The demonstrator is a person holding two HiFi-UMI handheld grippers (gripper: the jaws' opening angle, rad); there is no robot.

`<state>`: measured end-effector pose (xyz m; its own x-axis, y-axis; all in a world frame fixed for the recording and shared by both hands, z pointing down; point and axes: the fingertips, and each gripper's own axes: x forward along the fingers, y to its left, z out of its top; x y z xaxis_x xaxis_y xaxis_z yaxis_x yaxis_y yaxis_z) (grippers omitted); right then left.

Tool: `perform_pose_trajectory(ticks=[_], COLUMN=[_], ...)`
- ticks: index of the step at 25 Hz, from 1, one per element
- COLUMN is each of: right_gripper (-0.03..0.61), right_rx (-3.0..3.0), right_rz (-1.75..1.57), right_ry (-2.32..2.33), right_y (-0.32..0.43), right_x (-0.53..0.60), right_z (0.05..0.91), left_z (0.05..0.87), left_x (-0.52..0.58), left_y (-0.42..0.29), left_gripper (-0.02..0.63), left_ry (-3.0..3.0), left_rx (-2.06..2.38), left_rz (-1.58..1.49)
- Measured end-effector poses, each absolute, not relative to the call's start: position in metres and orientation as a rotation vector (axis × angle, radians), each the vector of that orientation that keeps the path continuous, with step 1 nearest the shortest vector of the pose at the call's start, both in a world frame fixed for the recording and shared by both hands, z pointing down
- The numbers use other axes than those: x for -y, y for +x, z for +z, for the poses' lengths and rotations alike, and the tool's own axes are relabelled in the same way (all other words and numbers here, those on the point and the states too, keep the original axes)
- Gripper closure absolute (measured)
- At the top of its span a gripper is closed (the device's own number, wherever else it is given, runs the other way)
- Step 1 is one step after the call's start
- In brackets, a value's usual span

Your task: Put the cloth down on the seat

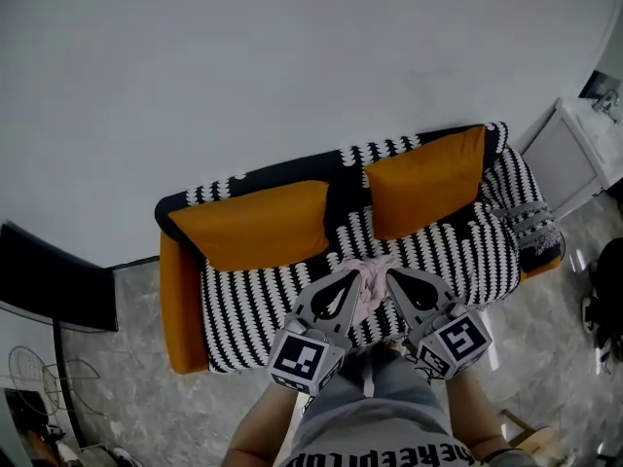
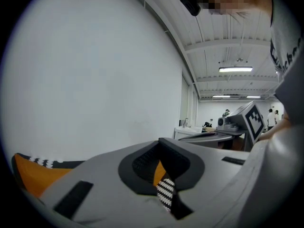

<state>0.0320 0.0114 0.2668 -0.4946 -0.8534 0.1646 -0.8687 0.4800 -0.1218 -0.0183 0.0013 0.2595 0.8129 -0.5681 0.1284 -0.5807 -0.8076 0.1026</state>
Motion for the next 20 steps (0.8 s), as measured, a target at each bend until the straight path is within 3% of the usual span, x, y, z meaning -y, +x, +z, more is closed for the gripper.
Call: perform_pose_trajectory(ticks=[20], right_gripper=[0.571], right_rx=[2.690], right_rz=[0.273], right_ry=[1.508], right_y=[0.027], right_x=[-0.016], right_z=[0.255], left_z=[0.256], left_x=[-0.004], left_y=[-0.017], left_gripper=[0.586], left_ry=[2.858], left_rx=[0.952], left_rz=[0.141])
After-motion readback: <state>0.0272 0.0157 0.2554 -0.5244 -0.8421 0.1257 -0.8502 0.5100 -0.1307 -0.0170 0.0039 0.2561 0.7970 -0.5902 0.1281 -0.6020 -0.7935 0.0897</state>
